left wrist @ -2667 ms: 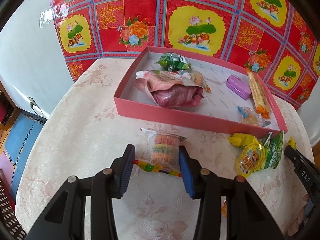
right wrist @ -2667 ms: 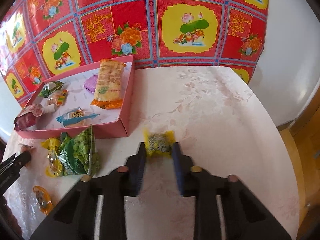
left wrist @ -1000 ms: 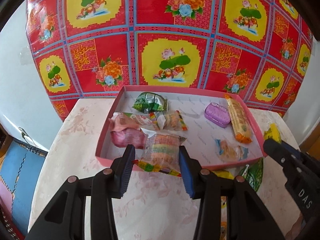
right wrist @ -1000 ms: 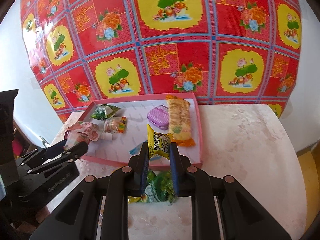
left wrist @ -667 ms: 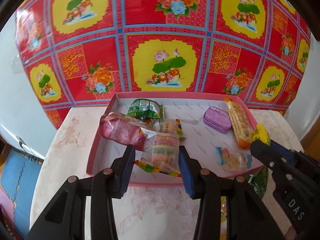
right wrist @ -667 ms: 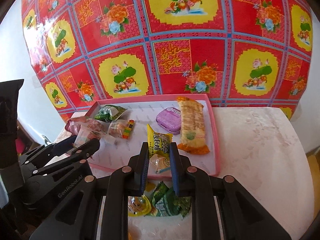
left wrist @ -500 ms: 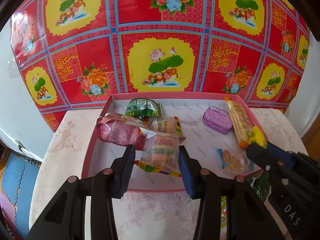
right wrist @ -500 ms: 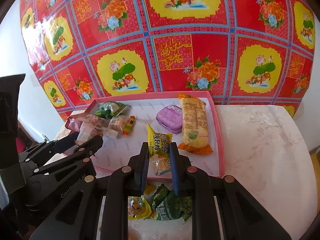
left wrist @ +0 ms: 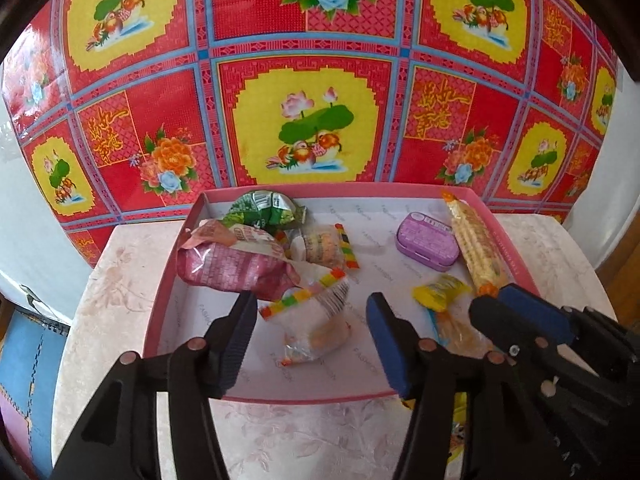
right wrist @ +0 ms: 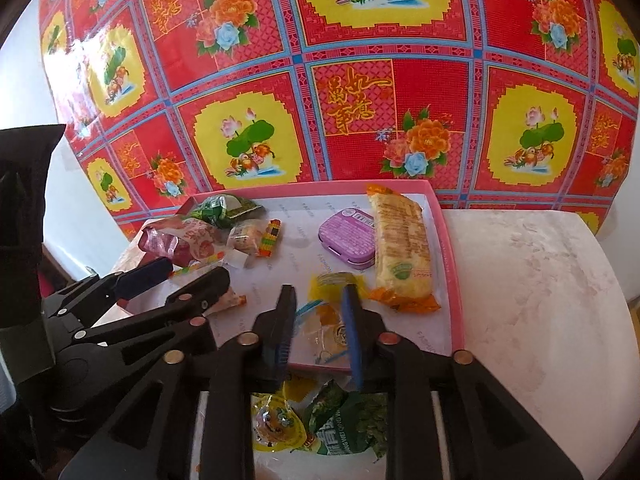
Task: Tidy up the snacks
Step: 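Open the left tool releasing the striped packet while the right tool releases the yellow candy in the tray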
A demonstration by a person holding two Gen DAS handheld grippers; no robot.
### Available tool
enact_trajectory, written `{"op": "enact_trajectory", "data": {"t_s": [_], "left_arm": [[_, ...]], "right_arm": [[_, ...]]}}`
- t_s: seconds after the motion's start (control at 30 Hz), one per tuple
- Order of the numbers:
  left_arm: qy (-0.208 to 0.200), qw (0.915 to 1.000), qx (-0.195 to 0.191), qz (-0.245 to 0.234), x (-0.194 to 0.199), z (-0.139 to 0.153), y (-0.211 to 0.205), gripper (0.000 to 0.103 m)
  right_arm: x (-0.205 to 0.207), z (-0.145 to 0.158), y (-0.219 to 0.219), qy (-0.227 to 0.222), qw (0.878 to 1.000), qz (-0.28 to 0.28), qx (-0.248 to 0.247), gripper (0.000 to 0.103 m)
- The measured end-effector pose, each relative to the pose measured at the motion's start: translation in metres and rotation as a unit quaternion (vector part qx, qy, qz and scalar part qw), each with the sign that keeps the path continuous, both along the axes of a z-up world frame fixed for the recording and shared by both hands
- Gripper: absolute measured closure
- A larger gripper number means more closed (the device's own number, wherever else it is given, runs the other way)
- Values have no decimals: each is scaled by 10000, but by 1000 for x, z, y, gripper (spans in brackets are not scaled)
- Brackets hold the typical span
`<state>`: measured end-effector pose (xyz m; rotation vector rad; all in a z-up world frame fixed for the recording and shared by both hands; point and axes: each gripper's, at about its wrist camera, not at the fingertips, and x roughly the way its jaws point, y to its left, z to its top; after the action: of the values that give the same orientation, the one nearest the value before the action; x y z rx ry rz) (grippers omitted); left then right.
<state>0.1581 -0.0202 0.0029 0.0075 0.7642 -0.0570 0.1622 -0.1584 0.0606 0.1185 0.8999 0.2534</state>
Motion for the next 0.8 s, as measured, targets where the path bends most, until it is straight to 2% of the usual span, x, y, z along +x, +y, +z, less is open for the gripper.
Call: {"op": "enact_trajectory", "data": {"t_s": [0.4, 0.8], "left_arm": [[197, 9997, -164, -63, -8, 1, 2, 42], [231, 9994, -116, -245, -30, 4, -4, 42]], "right_arm": [[-6, 7, -5, -152, 9998, -41, 106, 71], [-15, 11, -16, -144, 9996, -132, 200, 70]]}}
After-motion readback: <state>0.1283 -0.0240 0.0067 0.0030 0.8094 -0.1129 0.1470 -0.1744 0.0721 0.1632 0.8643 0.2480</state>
